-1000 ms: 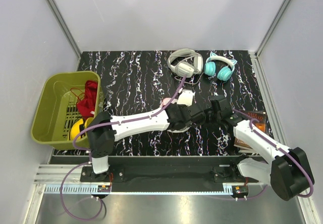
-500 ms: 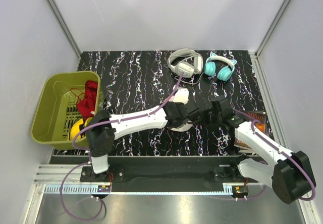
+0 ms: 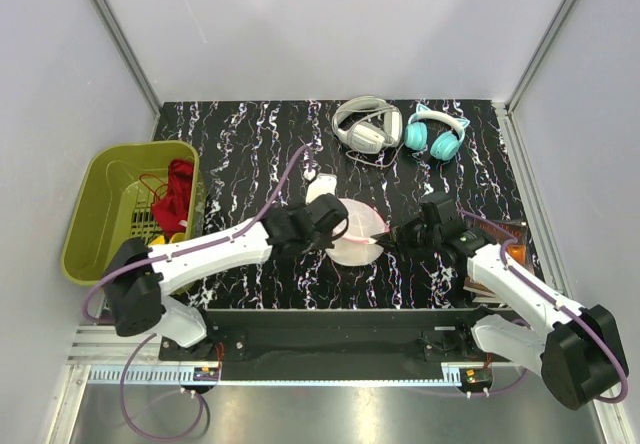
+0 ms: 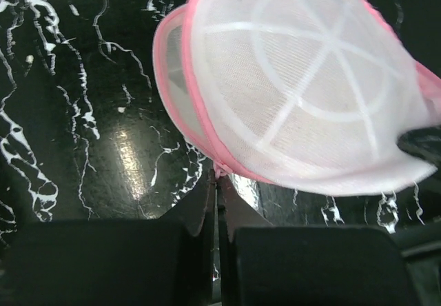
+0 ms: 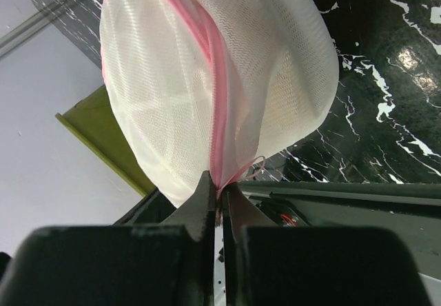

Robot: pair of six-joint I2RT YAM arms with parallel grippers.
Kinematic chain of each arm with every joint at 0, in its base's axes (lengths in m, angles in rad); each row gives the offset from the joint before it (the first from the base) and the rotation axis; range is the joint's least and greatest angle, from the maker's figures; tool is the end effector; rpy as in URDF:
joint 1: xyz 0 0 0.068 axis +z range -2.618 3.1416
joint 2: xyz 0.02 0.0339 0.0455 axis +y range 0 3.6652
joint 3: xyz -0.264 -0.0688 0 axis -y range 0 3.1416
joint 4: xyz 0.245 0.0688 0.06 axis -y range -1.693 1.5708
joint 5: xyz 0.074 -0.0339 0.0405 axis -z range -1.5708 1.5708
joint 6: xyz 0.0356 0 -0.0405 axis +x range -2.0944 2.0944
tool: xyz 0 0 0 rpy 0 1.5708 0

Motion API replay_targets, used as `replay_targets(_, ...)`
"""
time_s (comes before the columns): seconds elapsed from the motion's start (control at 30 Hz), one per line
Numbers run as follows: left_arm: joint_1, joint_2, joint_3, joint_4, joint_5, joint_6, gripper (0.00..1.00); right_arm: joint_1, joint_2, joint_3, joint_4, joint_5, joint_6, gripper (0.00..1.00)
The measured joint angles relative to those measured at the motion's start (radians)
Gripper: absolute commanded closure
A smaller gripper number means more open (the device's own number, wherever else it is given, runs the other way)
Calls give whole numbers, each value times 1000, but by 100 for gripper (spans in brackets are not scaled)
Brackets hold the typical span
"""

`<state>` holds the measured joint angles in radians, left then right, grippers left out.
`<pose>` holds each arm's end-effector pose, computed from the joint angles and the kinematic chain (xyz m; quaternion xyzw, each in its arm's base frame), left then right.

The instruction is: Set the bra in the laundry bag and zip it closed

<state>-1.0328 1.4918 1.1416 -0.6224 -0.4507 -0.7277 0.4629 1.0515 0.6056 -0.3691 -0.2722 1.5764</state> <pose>0.1720 -0.2579 0.2613 0.0765 0.9306 -0.0854 0.3475 0.1838 0.1024 0.2124 0.4441 0.8082 0.3775 0.0840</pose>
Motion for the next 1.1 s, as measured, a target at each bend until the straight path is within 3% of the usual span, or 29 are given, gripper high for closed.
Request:
replay_targets(0.37,21,-168,-210,259,304,71,100,-9,41,44,-31,-6,-61,100)
replay_targets(0.53,63,-182,-275,310,394,63,100,-37,169,193,-57,-32,-264,100)
replay_targets(0.57,67,-182,-283,317,409,60,100,-45,217,245,-55,-44,-314,96)
replay_targets(0.63,68,-182,-286,333,435,49,100,-59,311,352,-68,-68,-422,75)
replay_targets(0.67,69,-182,-286,348,449,43,100,-63,361,413,-85,-76,-482,60)
replay_targets(0.77,72,-172,-285,408,487,19,100,-67,484,586,-161,-87,-649,42)
replay_targets(0.8,73,-161,-281,423,496,10,100,-67,505,621,-182,-87,-690,31)
replay_targets(0.9,76,-107,-263,459,512,-19,100,-68,503,637,-240,-87,-767,19)
replay_targets(1.1,82,-34,-227,489,537,-53,100,-69,365,497,-301,-120,-759,24)
